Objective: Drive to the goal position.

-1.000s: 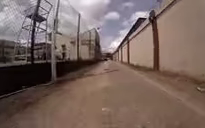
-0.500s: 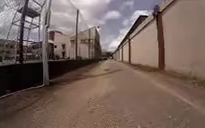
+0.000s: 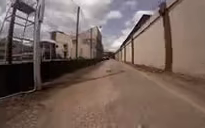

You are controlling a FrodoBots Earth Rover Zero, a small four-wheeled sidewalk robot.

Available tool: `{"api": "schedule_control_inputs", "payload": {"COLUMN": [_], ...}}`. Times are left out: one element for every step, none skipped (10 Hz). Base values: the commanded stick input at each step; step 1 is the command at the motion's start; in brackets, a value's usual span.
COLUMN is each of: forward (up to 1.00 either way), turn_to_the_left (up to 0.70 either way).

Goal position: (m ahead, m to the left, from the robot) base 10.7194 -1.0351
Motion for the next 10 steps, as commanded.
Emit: {"api": "schedule_control_inputs", "payload": {"forward": [0.85, 0.85, 0.85, 0.85, 0.85, 0.85, 0.85, 0.85, 0.85, 0.85], "turn_to_the_left": [-0.34, -0.34, -0.34, -0.34, -0.34, 0.0, 0.0, 0.0, 0.0, 0.0]}}
